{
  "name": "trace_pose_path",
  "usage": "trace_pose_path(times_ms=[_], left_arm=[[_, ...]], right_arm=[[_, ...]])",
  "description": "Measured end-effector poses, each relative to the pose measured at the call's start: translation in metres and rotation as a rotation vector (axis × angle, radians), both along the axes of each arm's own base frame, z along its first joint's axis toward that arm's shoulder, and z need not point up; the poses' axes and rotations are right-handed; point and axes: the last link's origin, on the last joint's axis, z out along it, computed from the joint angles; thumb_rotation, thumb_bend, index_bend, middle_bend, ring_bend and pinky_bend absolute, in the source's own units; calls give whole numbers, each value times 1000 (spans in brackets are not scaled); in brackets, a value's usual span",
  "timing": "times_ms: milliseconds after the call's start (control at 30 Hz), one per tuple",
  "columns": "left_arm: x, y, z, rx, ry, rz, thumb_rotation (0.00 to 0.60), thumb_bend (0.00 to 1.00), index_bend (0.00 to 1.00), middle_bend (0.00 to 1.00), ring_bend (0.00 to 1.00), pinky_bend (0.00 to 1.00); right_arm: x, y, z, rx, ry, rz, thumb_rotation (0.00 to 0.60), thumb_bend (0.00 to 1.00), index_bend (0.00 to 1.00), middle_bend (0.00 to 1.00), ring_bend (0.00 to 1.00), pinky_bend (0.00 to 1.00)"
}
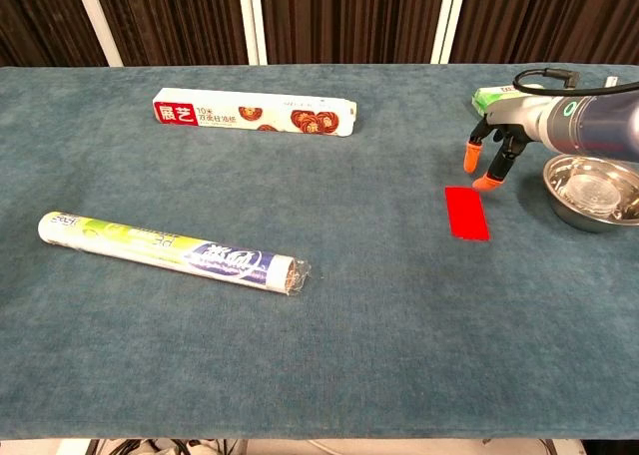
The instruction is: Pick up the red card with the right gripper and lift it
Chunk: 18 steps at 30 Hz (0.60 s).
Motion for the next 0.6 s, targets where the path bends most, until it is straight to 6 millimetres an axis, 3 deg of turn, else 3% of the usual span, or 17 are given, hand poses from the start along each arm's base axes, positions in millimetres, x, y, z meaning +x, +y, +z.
trace_pose_path(times_ms=[600], left_arm=[[0,-1,0,-3,6,-3,600,322,138,62,46,37]], right_arm=[[-4,2,-2,-7,15,-2,600,259,431,0,69,141]])
